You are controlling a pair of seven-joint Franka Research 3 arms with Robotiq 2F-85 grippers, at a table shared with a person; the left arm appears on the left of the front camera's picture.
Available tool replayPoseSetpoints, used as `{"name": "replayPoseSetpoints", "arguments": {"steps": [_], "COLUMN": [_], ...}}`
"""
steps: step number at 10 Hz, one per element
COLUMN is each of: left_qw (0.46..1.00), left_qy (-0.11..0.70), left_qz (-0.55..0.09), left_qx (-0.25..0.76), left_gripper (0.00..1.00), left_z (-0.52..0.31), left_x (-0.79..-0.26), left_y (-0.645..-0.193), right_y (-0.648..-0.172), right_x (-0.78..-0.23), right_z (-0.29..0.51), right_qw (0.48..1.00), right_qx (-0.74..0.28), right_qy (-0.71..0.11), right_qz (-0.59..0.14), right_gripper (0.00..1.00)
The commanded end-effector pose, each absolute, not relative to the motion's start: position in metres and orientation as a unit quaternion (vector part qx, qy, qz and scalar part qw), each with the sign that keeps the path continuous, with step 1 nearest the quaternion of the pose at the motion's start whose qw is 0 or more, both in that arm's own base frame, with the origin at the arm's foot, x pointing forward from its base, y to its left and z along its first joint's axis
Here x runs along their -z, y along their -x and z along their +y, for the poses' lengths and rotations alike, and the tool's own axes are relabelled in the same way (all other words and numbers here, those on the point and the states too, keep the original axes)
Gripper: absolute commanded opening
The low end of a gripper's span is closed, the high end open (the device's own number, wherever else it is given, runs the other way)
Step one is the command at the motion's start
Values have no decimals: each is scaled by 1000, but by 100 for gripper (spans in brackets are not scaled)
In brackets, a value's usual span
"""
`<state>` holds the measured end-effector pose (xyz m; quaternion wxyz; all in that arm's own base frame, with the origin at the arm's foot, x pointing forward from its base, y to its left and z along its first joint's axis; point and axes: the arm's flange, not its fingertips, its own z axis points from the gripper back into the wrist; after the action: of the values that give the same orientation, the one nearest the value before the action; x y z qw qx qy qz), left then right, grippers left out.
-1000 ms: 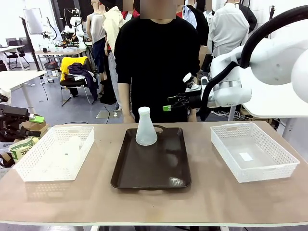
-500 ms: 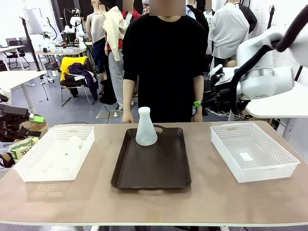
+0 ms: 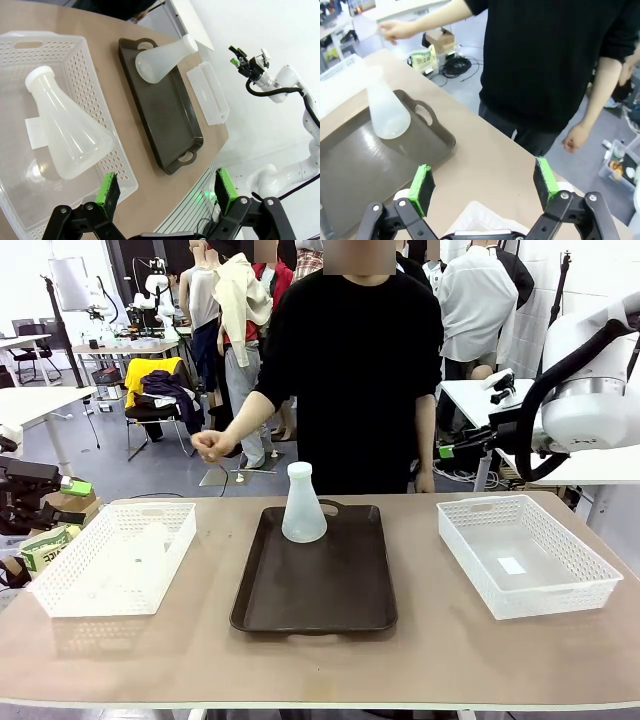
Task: Prepare the laboratory tools.
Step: Pick up the Big flask that the person points to.
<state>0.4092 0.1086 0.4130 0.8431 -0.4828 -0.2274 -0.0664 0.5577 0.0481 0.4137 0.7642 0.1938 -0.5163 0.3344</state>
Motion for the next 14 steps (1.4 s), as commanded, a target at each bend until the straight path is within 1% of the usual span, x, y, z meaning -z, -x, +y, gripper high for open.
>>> {"name": "replayPoseSetpoints", "arguments": {"steps": [1,3,4,11,12,14], "left_qw": [838,838,838,838,843,875], "left_qy": [489,489,489,489,483,436], "left_qz": [-233,-233,-233,-233,-227,-212], "left_qx": [69,69,69,69,67,16], "left_gripper": [100,100,100,100,100,100], "left_z": [109,109,109,109,109,102], "left_x": [-414,-414,-414,-414,-413,-420], "left_y": [-409,-409,-409,-409,-409,-425], "right_y": [-559,-572,-559,-559,-559,-559], "right_x": [-397,-386,-406,-406,-406,-406], "right_z": [54,60,53,53,53,53], "right_qw": [749,724,756,756,756,756], "right_qx": [-334,-338,-332,-332,-332,-332], "right_qy": [-206,-223,-206,-206,-206,-206], "right_qz": [-534,-559,-526,-526,-526,-526], "right_gripper": [100,100,100,100,100,100]}}
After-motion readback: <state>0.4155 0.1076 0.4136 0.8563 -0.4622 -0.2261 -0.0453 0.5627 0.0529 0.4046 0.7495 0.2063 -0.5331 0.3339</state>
